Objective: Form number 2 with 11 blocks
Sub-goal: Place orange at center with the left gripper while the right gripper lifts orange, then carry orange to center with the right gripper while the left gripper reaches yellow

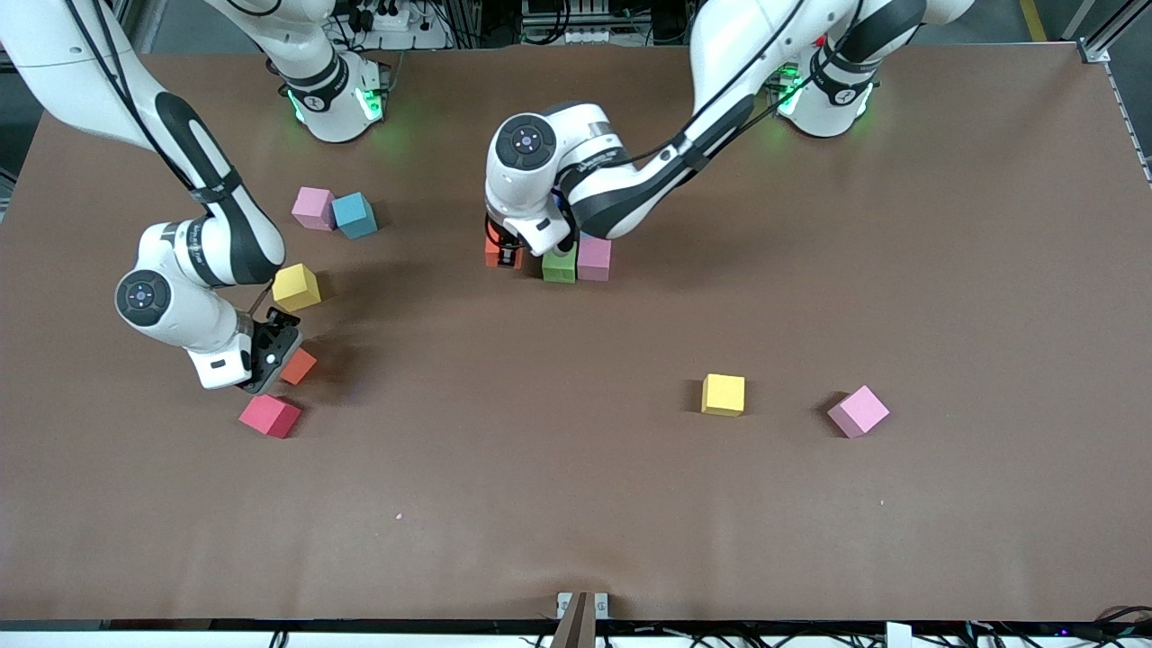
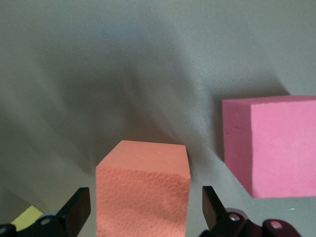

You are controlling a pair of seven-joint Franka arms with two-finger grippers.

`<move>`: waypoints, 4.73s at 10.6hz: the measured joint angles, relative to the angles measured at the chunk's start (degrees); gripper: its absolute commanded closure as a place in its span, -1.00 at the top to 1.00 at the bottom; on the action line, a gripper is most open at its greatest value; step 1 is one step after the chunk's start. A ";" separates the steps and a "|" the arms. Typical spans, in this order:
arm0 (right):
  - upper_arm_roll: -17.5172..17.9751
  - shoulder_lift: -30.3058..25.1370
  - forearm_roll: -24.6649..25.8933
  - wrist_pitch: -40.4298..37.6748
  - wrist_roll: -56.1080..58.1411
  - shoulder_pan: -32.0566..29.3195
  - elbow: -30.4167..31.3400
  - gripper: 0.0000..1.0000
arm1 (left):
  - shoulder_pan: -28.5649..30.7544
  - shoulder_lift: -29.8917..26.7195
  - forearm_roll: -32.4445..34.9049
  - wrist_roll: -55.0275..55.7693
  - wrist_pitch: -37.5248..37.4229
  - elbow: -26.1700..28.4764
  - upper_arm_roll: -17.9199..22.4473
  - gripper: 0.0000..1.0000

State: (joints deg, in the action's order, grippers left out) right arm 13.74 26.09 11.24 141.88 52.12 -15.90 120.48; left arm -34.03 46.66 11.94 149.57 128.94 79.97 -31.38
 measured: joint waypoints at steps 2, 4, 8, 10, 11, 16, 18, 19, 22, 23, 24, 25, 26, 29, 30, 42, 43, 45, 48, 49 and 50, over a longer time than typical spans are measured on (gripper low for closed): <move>0.15 0.12 0.00 0.00 -3.58 0.00 0.30 0.77 | -2.90 1.33 0.00 0.83 1.01 0.03 2.80 -0.81; 0.19 0.18 0.00 0.06 -4.52 0.00 0.30 0.51 | -3.40 2.33 0.00 1.18 1.07 0.25 3.41 -0.81; 0.20 0.59 0.00 0.43 -4.67 -0.01 0.26 -0.07 | -3.04 3.11 -0.03 1.64 1.04 1.19 3.98 -0.81; 0.55 0.61 0.00 0.42 -4.67 -0.01 0.19 -0.11 | -2.81 3.20 -0.03 1.64 1.05 2.21 4.08 -0.81; 1.26 0.61 0.00 0.44 -4.68 -0.01 0.08 -0.11 | -2.80 3.24 -0.03 1.64 1.04 2.65 4.09 -0.80; 7.11 -1.16 0.00 -4.62 -11.06 0.30 -2.81 -0.11 | -2.79 3.44 -0.04 1.64 1.05 3.18 4.31 -0.80; 7.23 -2.63 0.00 -6.50 -15.07 3.28 -3.31 -0.11 | -2.79 3.61 -0.04 1.64 1.02 3.37 4.49 -0.80; 6.28 -3.11 0.00 -6.87 -17.28 5.67 -3.31 -0.11 | -2.79 3.62 -0.04 1.64 1.04 3.38 4.49 -0.80; 4.42 -3.54 0.00 -7.00 -21.50 9.93 -3.31 -0.11 | -2.79 3.62 -0.04 1.64 1.03 3.39 4.49 -0.79; 4.25 -3.54 0.00 -7.02 -21.57 9.94 -3.31 -0.11 | -2.78 3.61 -0.04 1.45 1.01 3.41 4.49 -0.79; 3.96 -3.53 -0.01 -7.02 -21.57 9.93 -3.31 -0.11 | -2.76 3.61 -0.04 1.16 1.01 3.43 4.49 -0.79; 3.79 -3.53 -0.07 -7.03 -21.58 9.93 -3.31 -0.11 | -2.75 3.61 -0.04 1.08 1.00 3.44 4.48 -0.79; 3.75 -3.54 -0.11 -7.04 -21.62 9.93 -3.31 -0.11 | -2.74 3.58 -0.04 1.02 0.88 3.44 4.48 -0.79; 4.01 -3.54 -0.13 -7.05 -23.29 9.99 -3.31 -0.11 | -2.54 3.47 -0.04 0.59 0.26 3.48 4.48 -0.79; 4.13 -3.54 -0.13 -7.05 -23.61 10.11 -3.31 -0.11 | -2.53 3.45 -0.04 0.03 0.22 3.51 4.48 -0.79; 7.52 -3.56 -0.37 -7.49 -34.81 12.32 -3.29 -0.11 | -1.64 3.27 -0.03 -1.84 -0.71 3.90 4.46 1.00; 9.18 -3.60 -0.39 -8.14 -37.95 12.43 -3.29 -0.11 | -1.48 3.13 -0.03 -1.85 -0.71 3.89 4.47 1.00; 11.75 -3.67 -0.42 -8.61 -43.42 12.60 -3.29 -0.13 | -1.14 2.90 -0.03 -1.85 -0.71 3.89 4.45 1.00; 14.20 -3.67 -0.49 -8.86 -51.10 12.84 -3.09 -0.13 | -1.08 2.66 -0.03 -1.85 -1.57 3.89 3.84 1.00; 14.53 -3.67 -0.50 -8.86 -53.09 13.54 -2.98 -0.13 | -1.07 2.30 -0.03 -1.85 -1.99 3.88 3.44 1.00; 14.57 -3.67 -0.50 -8.86 -54.49 14.30 -2.96 -0.13 | -0.95 1.75 -0.03 -1.85 -2.28 3.88 2.99 1.00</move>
State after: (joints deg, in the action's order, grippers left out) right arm 28.31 22.41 10.74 133.02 -2.38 -1.60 117.52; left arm -34.98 48.40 11.90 147.72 126.65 83.85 -28.39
